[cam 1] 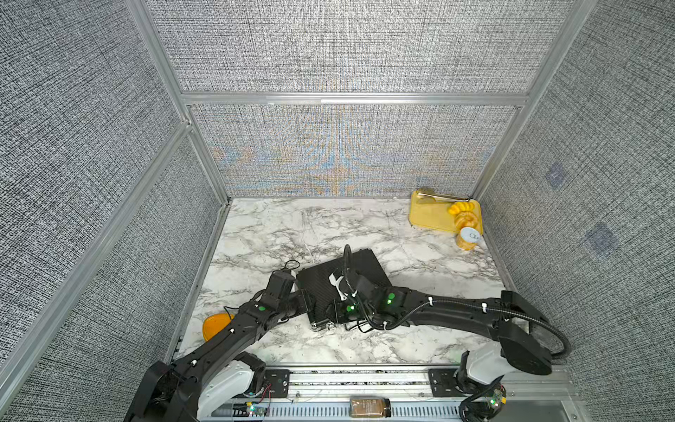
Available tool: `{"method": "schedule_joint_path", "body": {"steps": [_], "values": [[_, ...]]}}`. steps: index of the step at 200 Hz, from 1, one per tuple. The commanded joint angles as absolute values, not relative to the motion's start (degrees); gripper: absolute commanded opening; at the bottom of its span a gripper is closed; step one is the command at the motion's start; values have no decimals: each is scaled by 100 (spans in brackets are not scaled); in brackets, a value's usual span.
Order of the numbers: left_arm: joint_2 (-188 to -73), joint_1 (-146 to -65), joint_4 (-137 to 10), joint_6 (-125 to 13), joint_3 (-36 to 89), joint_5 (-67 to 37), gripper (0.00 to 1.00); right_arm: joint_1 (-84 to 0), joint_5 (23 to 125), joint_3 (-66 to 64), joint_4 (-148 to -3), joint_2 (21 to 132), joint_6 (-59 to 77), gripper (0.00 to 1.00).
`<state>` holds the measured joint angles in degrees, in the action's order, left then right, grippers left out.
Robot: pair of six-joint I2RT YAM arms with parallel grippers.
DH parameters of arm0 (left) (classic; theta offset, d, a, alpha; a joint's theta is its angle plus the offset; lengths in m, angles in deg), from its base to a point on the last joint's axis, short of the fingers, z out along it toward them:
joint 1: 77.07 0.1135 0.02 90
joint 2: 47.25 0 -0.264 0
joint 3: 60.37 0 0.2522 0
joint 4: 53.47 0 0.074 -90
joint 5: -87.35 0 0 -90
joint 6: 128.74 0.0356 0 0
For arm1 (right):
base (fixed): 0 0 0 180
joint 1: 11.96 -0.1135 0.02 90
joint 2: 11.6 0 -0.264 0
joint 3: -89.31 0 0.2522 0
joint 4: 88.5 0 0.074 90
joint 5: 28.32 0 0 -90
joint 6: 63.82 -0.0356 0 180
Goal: Close the poker set cases
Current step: Fasten the fastener on the poker set case.
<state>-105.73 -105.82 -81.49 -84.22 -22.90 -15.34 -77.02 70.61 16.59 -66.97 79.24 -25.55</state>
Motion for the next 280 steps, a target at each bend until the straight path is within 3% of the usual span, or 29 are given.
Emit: {"method": "schedule_joint_path", "body": {"steps": [1, 280], "values": [[-10596, -10597, -9343, -8383, -2371, -1448, 52, -7726, 7127, 1548, -6374, 8038, -2362, 22], [-10736, -10590, -9347, -8366, -2351, -1495, 52, -8007, 6964, 1144, -5187, 9119, -2321, 14]]}}
